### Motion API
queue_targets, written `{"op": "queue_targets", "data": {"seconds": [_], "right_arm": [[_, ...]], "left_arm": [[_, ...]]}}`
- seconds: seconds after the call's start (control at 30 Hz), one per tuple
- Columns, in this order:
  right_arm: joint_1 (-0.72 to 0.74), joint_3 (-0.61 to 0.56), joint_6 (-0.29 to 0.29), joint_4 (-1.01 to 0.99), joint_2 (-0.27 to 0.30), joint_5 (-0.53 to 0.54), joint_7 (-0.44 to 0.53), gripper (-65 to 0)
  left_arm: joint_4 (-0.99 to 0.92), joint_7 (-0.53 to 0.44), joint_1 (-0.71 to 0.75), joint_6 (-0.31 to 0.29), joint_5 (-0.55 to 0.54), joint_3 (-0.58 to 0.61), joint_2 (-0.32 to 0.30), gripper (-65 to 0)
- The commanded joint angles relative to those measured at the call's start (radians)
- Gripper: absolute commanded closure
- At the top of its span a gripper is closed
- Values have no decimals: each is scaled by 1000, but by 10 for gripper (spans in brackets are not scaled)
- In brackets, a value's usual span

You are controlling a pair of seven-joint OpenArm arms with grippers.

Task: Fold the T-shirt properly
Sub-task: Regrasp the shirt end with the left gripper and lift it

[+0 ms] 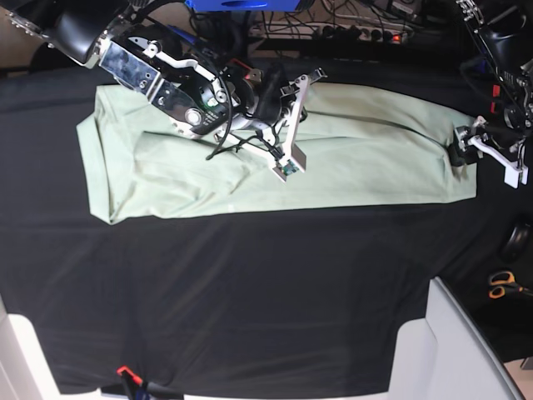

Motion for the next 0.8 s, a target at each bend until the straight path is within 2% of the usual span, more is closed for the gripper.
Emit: {"op": "queue_targets", "data": {"seconds": [0.0, 0.3, 0.33, 0.4, 0.63, 0.67, 0.77], "right_arm": [[11, 4, 6, 15, -7, 4, 13, 0], [8, 4, 6, 15, -6, 4, 15, 0], [8, 4, 6, 15, -6, 4, 15, 0], [8, 4, 6, 15, -6, 4, 15, 0], [9, 4, 6, 15, -6, 4, 15, 0], [9, 4, 6, 15, -6, 4, 13, 0], [9, 4, 6, 15, -6, 4, 15, 0]], "left_arm": [[10, -25, -8, -7, -13, -3, -26, -610], [10, -22, -8, -7, -14, -3, -24, -608], [10, -20, -8, -7, -13, -3, -16, -591], [10, -20, -8, -7, -13, -3, 1, -504], [-42, -23, -11, -7, -13, 54, 11, -22], [-44, -22, -19, -7, -13, 60, 11, 0], [-26, -19, -22, -7, -13, 60, 8, 0]]}}
